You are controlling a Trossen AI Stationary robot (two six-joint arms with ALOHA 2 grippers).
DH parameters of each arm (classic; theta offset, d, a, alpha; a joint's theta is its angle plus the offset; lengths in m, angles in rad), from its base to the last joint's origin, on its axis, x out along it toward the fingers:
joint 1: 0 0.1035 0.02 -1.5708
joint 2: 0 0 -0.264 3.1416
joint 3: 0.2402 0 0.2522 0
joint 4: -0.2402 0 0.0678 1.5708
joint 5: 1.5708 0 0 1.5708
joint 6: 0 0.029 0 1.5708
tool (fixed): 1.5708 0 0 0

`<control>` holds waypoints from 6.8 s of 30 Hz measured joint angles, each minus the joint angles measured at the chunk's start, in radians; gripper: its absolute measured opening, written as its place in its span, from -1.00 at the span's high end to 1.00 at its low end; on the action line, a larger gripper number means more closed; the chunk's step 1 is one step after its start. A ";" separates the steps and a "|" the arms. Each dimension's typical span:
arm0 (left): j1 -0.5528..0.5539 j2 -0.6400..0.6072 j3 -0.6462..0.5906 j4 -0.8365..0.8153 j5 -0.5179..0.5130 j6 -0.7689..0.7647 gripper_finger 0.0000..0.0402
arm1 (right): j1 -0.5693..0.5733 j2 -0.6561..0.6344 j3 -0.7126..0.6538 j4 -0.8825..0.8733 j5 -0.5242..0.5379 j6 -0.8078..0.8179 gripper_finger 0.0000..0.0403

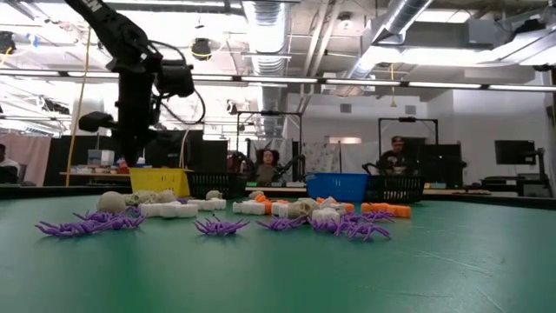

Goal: Sort Halloween decoration
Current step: Adjust the colored baskets

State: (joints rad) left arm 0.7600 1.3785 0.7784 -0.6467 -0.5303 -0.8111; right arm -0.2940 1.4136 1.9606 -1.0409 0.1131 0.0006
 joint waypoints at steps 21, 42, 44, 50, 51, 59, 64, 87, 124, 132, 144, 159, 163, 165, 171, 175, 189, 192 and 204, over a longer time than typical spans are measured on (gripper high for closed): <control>0.022 -0.002 -0.047 0.236 0.154 0.115 1.00 | 0.003 0.000 0.000 0.013 0.000 -0.009 0.90; 0.163 -0.002 -0.047 0.366 0.163 0.059 1.00 | 0.007 0.000 -0.001 -0.032 0.000 -0.010 0.90; 0.182 -0.002 -0.047 0.372 0.179 0.034 1.00 | 0.007 0.000 -0.001 -0.031 0.000 -0.024 0.90; 0.222 -0.002 -0.047 0.450 0.256 0.021 1.00 | 0.007 0.000 -0.001 -0.030 0.000 -0.035 0.90; 0.225 0.004 -0.047 0.459 0.263 0.021 1.00 | 0.007 0.000 -0.001 -0.029 0.000 -0.035 0.90; 0.209 0.082 -0.048 0.472 0.307 0.015 1.00 | 0.007 0.000 -0.001 -0.028 -0.002 -0.054 0.90; 0.195 0.054 -0.046 0.486 0.261 0.033 1.00 | 0.007 0.000 -0.001 -0.029 -0.002 -0.058 0.90; 0.207 0.135 -0.047 0.524 0.368 0.065 1.00 | 0.004 0.000 -0.001 -0.027 -0.001 -0.061 0.90; 0.182 0.157 -0.021 0.608 0.468 0.099 1.00 | -0.511 0.014 -0.673 -0.062 0.254 0.243 0.90; 0.182 0.157 -0.021 0.597 0.475 0.101 1.00 | -0.498 0.014 -0.849 -0.084 0.244 0.311 0.90; 0.182 0.157 -0.021 0.599 0.501 0.101 1.00 | -0.352 0.013 -0.974 -0.066 0.225 0.422 0.90; 0.182 0.137 -0.021 0.614 0.552 0.093 1.00 | -0.278 0.013 -0.974 0.178 0.146 0.358 0.90; 0.182 0.089 -0.020 0.606 0.528 0.108 1.00 | -0.243 0.012 -0.974 0.275 0.115 0.287 0.90; 0.183 0.061 -0.020 0.586 0.497 0.112 1.00 | -0.223 0.012 -0.974 0.296 0.066 0.258 0.90; 0.190 -0.030 -0.020 0.540 0.490 0.119 1.00 | -0.145 0.012 -0.974 0.273 0.021 0.237 0.90; 0.180 -0.092 -0.020 0.520 0.495 0.111 1.00 | -0.109 0.013 -0.974 0.235 0.020 0.237 0.90; 0.067 -0.294 -0.020 0.522 0.522 0.045 1.00 | -0.168 0.014 -0.974 0.206 0.154 0.206 0.90; 0.036 -0.325 -0.020 0.522 0.519 0.040 1.00 | -0.185 0.014 -0.974 0.217 0.157 0.195 0.90; -0.022 -0.440 -0.020 0.525 0.507 0.042 1.00 | -0.189 0.014 -1.029 0.326 0.086 0.113 0.90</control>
State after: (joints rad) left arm 0.7380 0.9387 0.7585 -0.1215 -0.0235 -0.7689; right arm -0.4831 1.4281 0.9320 -0.7150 0.1991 0.1140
